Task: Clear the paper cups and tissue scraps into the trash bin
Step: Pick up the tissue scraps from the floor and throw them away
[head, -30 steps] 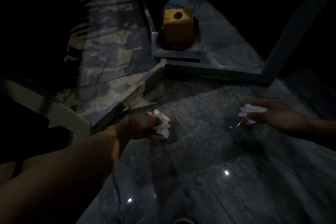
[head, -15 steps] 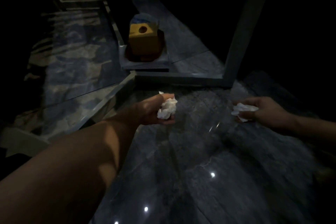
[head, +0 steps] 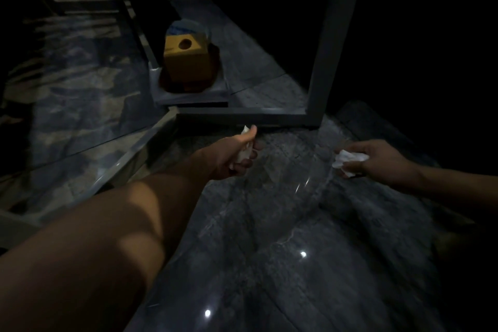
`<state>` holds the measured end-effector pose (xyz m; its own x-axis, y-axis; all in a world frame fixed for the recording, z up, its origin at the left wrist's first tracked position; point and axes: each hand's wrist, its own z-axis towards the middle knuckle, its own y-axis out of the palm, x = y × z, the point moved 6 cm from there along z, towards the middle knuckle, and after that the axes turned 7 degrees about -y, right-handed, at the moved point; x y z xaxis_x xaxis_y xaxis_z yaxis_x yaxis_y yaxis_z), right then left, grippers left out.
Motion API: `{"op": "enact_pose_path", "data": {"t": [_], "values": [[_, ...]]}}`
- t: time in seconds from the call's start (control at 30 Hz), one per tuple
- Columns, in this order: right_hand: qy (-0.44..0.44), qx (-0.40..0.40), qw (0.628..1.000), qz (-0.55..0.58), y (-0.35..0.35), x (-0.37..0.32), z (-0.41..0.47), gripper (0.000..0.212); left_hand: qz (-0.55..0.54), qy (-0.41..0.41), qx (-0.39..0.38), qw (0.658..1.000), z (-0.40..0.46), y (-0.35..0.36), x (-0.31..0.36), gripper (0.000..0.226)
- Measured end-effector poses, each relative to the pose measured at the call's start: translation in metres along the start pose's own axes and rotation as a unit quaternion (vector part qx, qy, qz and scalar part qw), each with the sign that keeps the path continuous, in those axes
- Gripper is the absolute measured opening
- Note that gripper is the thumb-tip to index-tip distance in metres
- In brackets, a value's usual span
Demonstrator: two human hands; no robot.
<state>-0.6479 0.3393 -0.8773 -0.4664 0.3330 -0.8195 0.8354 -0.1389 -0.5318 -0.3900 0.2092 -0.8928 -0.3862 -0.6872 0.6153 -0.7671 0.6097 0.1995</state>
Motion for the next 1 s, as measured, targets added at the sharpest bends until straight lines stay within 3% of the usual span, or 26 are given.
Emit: {"op": "enact_pose_path", "data": {"t": [0.17, 0.57, 0.77, 1.0], "values": [[0.0, -0.003, 1.0, 0.0, 0.005, -0.003, 0.0, 0.034, -0.034, -0.017, 0.01, 0.999, -0.001, -0.004, -0.002, 0.06], [0.0, -0.018, 0.999, 0.032, 0.0, -0.017, -0.017, 0.038, -0.045, -0.024, -0.004, 0.999, 0.003, 0.023, 0.005, 0.035], [-0.002, -0.009, 0.998, 0.067, -0.018, -0.021, -0.035, 0.032, -0.018, 0.033, -0.033, 0.999, 0.013, 0.067, 0.024, 0.021], [-0.016, 0.054, 0.995, 0.077, -0.063, -0.035, -0.056, 0.032, -0.034, 0.066, -0.12, 0.99, 0.018, 0.152, 0.044, 0.033]]}}
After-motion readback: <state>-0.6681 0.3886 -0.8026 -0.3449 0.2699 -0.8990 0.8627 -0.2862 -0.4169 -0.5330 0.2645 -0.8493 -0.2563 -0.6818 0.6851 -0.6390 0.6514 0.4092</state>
